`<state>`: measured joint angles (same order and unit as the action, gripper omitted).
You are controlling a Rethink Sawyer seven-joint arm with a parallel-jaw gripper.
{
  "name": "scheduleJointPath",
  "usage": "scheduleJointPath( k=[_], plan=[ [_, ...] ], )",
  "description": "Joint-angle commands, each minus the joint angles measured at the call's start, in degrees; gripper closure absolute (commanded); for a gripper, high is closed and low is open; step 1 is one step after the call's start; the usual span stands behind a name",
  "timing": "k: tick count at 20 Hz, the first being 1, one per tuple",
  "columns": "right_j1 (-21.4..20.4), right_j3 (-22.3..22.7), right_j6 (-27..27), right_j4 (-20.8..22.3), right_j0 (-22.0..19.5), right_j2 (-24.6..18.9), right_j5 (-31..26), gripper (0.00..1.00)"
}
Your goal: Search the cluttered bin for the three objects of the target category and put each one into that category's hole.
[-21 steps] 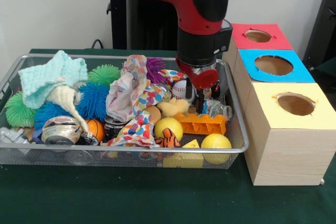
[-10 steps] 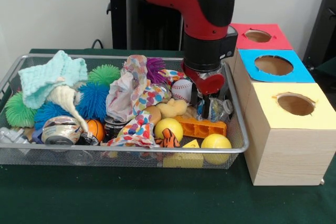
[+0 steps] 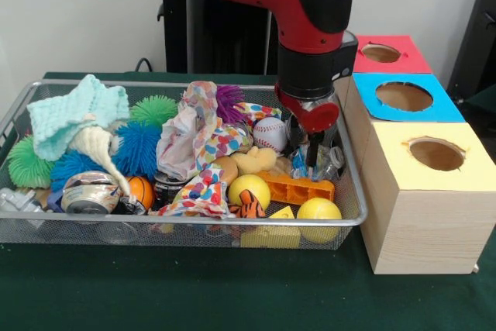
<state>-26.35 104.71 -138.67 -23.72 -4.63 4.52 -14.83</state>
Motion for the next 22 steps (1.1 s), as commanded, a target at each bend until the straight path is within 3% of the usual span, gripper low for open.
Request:
scheduleJointPath(
  k=[1, 7, 12, 22],
  plan=[
    [-3.31, 1.59, -8.57, -2.35, -1.38, -3.41, -9.65, 0.00],
    [-2.76, 1.07, -7.13, -2.55, -3.32, -5.38, -9.43, 0.00],
    [2.83, 0.16, -5.24, -1.31, -6.49, -9.63, 0.11, 0.00],
    [4.88, 0.35, -6.05, -0.58, -7.80, -14.12, 3.39, 0.00]
  ],
)
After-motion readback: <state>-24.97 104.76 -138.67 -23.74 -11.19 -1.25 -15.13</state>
